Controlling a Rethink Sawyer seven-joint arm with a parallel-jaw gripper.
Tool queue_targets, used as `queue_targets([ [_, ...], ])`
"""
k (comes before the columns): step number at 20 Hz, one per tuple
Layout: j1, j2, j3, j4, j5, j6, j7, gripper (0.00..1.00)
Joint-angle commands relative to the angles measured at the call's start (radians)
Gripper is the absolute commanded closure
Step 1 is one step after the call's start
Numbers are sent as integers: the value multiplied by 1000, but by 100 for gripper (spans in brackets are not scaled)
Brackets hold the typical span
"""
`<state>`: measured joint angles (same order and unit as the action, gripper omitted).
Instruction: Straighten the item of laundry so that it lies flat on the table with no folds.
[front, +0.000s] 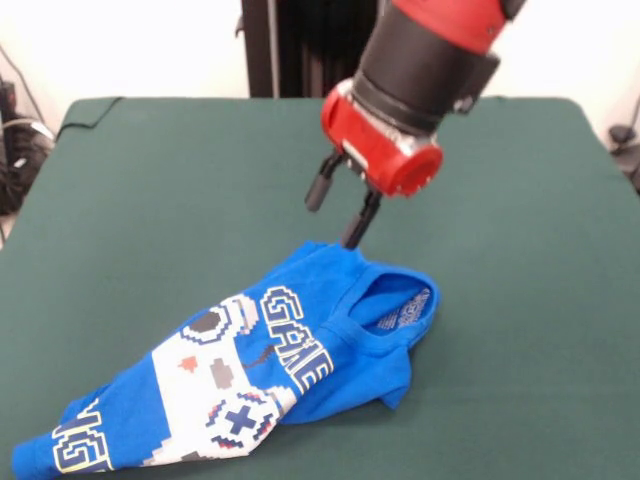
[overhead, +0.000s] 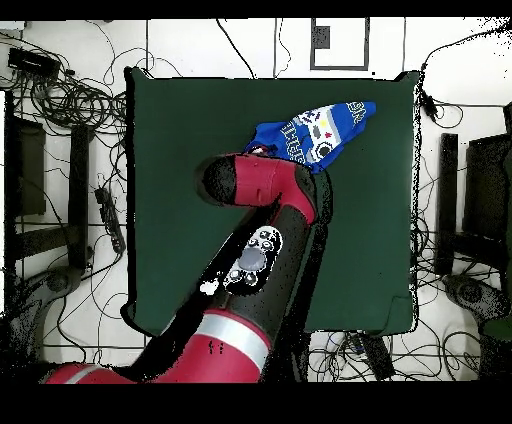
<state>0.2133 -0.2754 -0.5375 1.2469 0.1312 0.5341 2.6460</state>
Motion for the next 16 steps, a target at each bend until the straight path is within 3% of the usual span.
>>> queue_targets([
  [1, 40, 129, 146, -83, 6, 4, 68, 0],
  [16, 100, 293, 120, -194, 109, 25, 211, 0],
])
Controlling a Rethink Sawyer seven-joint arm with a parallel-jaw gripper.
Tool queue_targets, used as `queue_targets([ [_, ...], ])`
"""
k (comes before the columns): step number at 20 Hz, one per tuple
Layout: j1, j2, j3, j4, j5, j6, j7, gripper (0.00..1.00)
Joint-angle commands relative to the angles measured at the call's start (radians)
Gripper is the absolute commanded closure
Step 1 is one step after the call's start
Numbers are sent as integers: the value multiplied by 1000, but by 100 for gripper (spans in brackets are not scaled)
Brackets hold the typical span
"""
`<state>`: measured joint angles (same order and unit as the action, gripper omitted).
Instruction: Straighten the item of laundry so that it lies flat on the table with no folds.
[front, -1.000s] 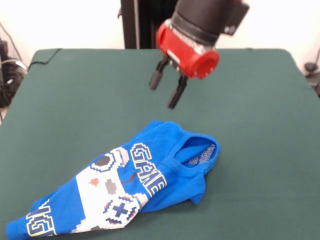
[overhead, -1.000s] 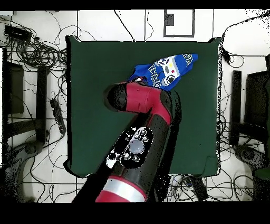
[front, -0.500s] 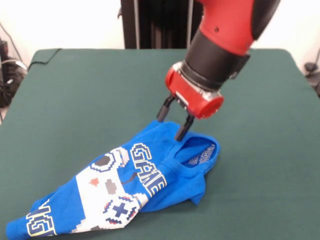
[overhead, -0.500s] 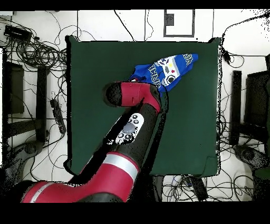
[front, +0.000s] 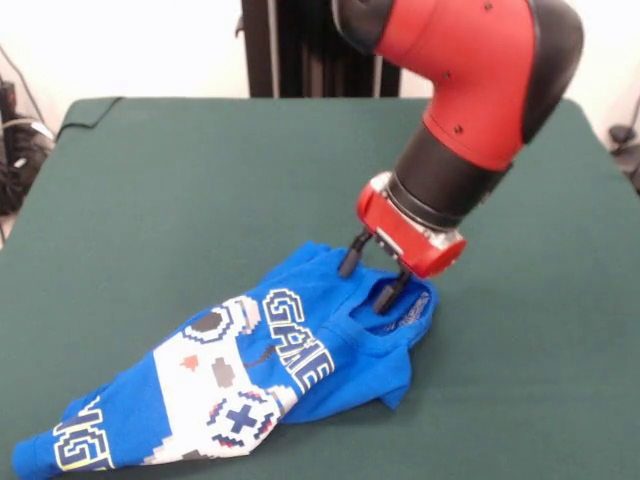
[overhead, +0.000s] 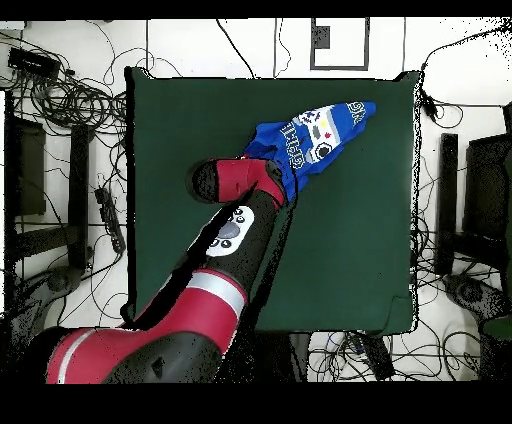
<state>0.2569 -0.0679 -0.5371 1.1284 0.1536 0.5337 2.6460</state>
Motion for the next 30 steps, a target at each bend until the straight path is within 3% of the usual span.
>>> queue_targets([
  [1, 61, 94, 115, -82, 93, 25, 216, 0],
  [13, 92, 134, 71, -156, 152, 114, 246, 0],
  [20, 78, 118, 39, -222, 124, 263, 186, 0],
  [24, 83, 152, -5, -291, 104, 392, 187, 0],
  [30, 85, 174, -56, -347, 80, 448, 191, 0],
])
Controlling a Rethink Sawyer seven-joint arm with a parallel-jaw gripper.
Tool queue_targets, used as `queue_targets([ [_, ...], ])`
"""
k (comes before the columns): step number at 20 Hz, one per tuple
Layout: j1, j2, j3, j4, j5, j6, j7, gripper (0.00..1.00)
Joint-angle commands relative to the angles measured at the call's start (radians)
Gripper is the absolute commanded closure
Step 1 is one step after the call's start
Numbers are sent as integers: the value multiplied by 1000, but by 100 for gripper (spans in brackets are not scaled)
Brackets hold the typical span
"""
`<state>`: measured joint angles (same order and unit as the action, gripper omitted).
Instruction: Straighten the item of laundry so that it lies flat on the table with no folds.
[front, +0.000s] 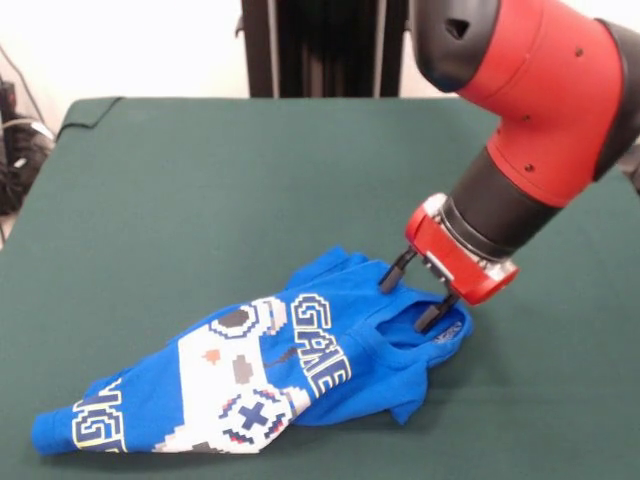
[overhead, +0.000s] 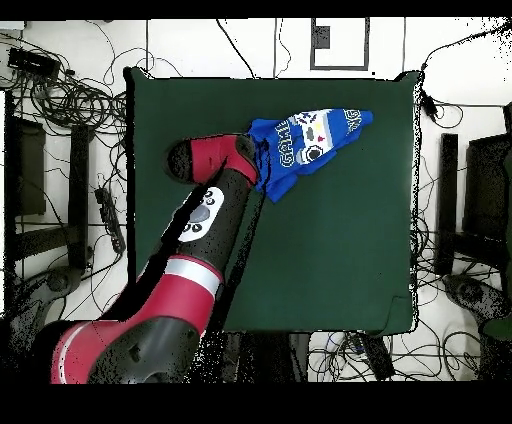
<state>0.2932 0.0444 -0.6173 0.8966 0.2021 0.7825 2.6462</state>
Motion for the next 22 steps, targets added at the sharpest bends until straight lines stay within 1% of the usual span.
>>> queue_targets([
  [1, 48, 65, 13, -128, 29, 218, 189, 0],
  [3, 47, 70, -5, -145, 17, 243, 181, 0],
  [5, 45, 78, -9, -153, 15, 221, 185, 0],
  [8, 27, 86, 24, -163, 37, 150, 194, 0],
  [10, 14, 87, 50, -175, 54, 141, 190, 0],
  [18, 5, 83, 78, -201, 83, 142, 201, 0],
  [20, 7, 84, 74, -210, 84, 154, 206, 0],
  [22, 9, 74, 64, -215, 81, 191, 197, 0],
])
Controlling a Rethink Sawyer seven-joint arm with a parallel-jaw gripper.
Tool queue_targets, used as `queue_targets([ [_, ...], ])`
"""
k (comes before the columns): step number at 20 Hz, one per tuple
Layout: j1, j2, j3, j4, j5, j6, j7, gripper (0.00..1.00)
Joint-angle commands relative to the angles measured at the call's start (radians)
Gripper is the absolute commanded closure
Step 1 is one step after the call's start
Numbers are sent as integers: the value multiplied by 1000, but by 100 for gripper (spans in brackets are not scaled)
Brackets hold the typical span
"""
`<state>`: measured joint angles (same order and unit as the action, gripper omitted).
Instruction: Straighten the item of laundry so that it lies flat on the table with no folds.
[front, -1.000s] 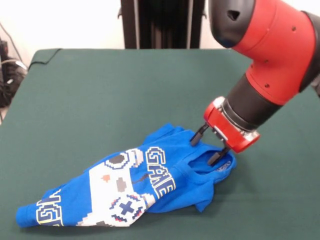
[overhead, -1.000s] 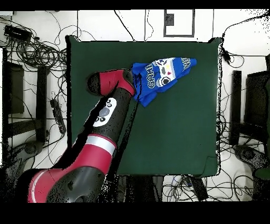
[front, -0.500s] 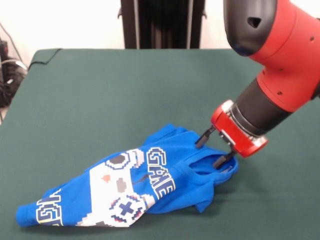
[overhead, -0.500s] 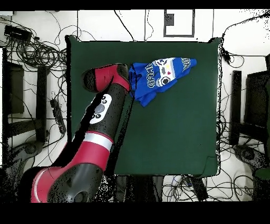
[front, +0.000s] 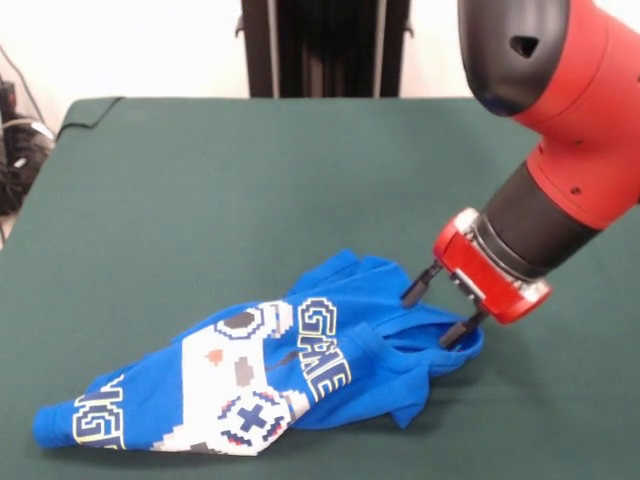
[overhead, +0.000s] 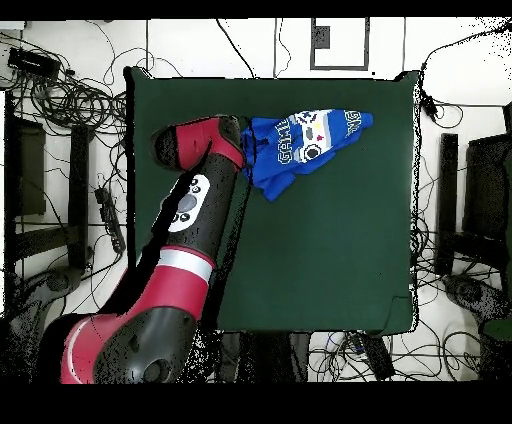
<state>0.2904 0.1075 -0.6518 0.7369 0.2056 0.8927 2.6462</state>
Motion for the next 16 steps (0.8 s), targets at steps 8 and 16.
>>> queue_targets([
  [8, 24, 21, -13, -129, -6, 287, 105, 0],
  [16, -19, 54, 30, -204, 17, 220, 118, 0],
])
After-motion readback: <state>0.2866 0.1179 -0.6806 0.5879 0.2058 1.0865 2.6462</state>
